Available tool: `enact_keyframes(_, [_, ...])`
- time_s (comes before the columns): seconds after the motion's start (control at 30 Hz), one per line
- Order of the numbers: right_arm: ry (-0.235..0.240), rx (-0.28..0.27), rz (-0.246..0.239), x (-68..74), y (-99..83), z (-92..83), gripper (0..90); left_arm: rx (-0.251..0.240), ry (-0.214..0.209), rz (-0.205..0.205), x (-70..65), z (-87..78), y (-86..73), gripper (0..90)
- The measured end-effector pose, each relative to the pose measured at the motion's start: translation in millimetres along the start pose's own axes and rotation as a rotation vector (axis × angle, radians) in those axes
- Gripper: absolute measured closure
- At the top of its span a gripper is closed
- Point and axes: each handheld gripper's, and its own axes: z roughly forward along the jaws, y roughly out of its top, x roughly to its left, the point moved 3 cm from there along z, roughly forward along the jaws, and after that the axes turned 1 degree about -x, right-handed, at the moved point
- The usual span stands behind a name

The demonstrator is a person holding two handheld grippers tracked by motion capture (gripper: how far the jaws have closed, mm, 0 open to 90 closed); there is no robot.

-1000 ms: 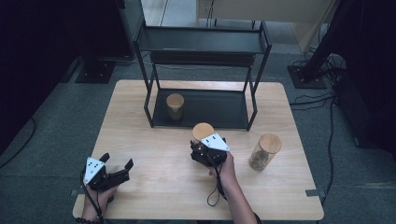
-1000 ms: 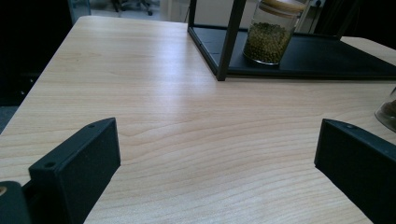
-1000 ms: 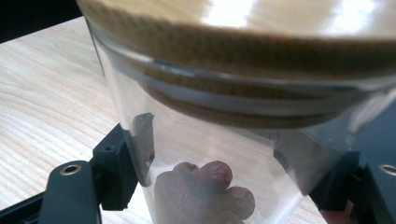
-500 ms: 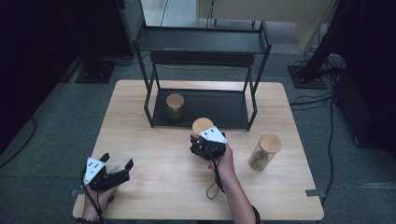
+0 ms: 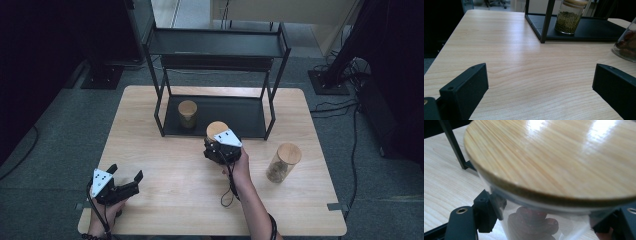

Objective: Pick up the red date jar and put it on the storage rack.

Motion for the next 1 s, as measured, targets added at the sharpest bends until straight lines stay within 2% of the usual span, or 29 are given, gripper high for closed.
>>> enact_keyframes(0.2, [-0.004,0.000,-0.007,-1.0,3.6,4.7,24.9,0.000,0.007,-0.007,0.4,0.1,0.1,0.4])
enact_keyframes(0.47, [-0.013,0.009,0.002,-3.8,5.8,12.1,24.9,0.003,0.009,0.006,-0.4,0.1,0.0,0.4])
enact_keyframes(1.0, [-0.021,-0.003,-0.013,-6.9,26.4,16.2,24.9,0.001,0.010,0.012,-1.4,0.4,0.0,0.4])
